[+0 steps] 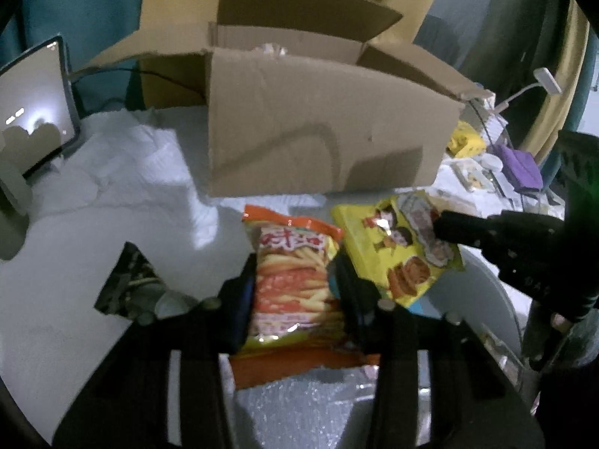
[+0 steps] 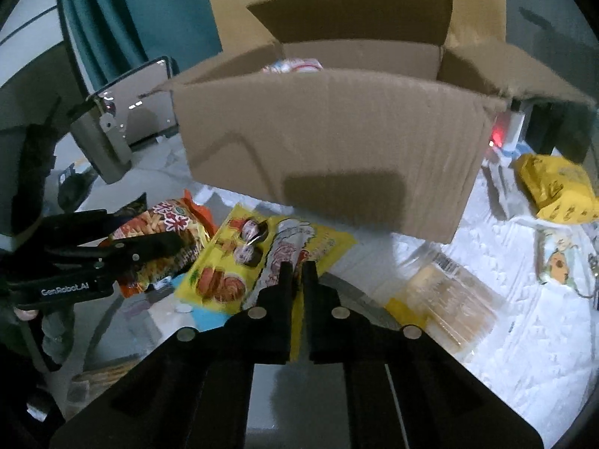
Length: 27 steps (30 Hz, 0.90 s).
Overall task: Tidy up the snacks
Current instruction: 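Grasp the orange fries-snack bag with the left tool while the right tool grasps the yellow cartoon bag, then carry both bags over the cardboard box and open both tools to drop them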
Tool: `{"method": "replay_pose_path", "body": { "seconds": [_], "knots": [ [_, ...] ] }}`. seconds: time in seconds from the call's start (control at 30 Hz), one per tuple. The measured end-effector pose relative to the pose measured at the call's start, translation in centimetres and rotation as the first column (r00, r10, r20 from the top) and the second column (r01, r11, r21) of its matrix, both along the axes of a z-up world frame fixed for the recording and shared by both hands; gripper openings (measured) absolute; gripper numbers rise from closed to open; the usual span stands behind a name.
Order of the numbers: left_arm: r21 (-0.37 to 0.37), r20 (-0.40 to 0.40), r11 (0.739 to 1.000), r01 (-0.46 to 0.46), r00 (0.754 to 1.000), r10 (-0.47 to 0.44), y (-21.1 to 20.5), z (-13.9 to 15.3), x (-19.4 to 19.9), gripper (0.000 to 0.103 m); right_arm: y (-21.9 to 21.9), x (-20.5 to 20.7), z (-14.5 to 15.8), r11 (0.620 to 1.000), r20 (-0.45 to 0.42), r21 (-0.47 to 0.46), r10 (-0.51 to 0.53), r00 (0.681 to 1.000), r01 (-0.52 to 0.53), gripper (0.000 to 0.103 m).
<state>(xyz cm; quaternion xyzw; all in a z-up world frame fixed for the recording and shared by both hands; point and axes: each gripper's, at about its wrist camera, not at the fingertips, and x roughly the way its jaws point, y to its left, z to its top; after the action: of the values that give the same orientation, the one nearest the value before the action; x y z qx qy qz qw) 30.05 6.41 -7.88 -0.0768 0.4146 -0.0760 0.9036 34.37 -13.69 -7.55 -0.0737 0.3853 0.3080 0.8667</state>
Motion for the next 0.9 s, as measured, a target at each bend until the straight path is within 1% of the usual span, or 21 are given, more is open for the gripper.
{"method": "replay_pose_path", "body": {
  "seconds": [0.2, 0.43, 0.67, 0.9],
  "knots": [
    [-0.005, 0.039, 1.000, 0.004, 0.999, -0.004, 0.1, 1.6, -1.1, 0.041, -0.4, -1.4, 1.9, 1.000, 0.050, 0.001, 0.007, 0.999, -0.007, 0.004],
    [-0.010, 0.081, 1.000, 0.000, 0.997, 0.000, 0.2, 3.3, -1.9, 0.041, -0.3, -2.4, 4.7, 1.000, 0.118, 0.000, 0.015, 0.993, -0.015, 0.004],
    [-0.009, 0.132, 1.000, -0.007, 0.991, 0.008, 0.2, 5.4, -2.3, 0.041, -0.4, -2.8, 7.2, 1.000, 0.170, 0.010, 0.018, 0.985, -0.020, 0.004],
    [-0.015, 0.184, 1.000, -0.028, 0.983, 0.030, 0.8, 7.6, -1.7, 0.041, -0.5, -2.5, 9.8, 1.000, 0.219, 0.018, 0.016, 0.976, -0.020, 0.004]
  ]
}}
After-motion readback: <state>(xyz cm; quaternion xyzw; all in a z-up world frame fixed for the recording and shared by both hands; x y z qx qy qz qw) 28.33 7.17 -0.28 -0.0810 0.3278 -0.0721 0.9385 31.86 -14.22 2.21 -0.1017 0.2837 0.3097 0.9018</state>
